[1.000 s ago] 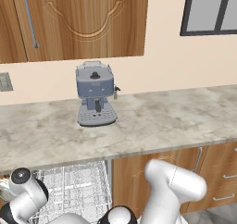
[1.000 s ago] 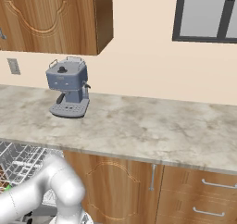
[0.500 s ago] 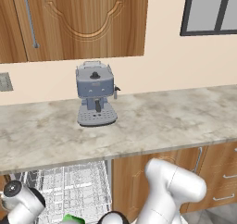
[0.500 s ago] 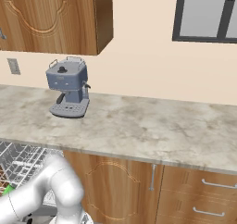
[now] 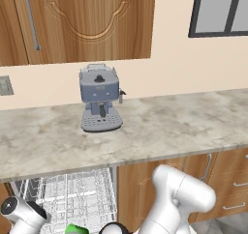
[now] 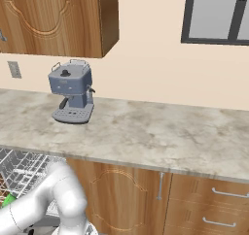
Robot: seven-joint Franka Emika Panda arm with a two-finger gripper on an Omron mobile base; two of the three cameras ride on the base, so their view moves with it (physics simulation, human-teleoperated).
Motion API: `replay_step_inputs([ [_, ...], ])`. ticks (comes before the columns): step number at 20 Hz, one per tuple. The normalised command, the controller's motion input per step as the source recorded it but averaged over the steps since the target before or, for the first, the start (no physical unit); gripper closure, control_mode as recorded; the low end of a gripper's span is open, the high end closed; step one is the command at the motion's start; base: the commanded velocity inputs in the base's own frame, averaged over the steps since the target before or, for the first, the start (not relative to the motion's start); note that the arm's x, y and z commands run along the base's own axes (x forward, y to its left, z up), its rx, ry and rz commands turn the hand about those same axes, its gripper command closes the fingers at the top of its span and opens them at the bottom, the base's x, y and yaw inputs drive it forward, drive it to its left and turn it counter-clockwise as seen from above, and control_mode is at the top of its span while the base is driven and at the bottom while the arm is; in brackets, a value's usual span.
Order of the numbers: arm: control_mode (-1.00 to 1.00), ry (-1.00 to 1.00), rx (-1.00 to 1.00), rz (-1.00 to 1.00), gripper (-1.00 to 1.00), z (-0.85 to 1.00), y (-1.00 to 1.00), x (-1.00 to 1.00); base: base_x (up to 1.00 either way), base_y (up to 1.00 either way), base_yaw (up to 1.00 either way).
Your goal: Pick up the cup and bowl from the counter, place them in the dishwasher, and close the dishwasher door.
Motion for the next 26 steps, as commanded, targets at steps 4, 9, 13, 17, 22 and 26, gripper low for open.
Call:
replay_step_inputs([
  [4, -1.00, 0.00, -0.10, 0.00, 1.00, -0.12, -0.27, 0.11, 0.00, 0.00, 0.00],
  [9, -1.00, 0.00, -0.11, 0.00, 1.00, -0.32, -0.26, 0.15, 0.00, 0.00, 0.00],
  [13, -1.00, 0.00, -0.11, 0.00, 1.00, -0.52, -0.23, 0.21, 0.00, 0.00, 0.00],
  [17, -1.00, -0.01, -0.19, 0.00, 1.00, -0.59, -0.03, 0.15, 0.00, 0.00, 0.00],
  [22, -1.00, -0.03, -0.26, 0.00, 1.00, -0.65, 0.00, 0.15, 0.00, 0.00, 0.00],
  [26, -1.00, -0.05, -0.33, 0.00, 1.00, -0.75, 0.00, 0.05, 0.00, 0.00, 0.00],
])
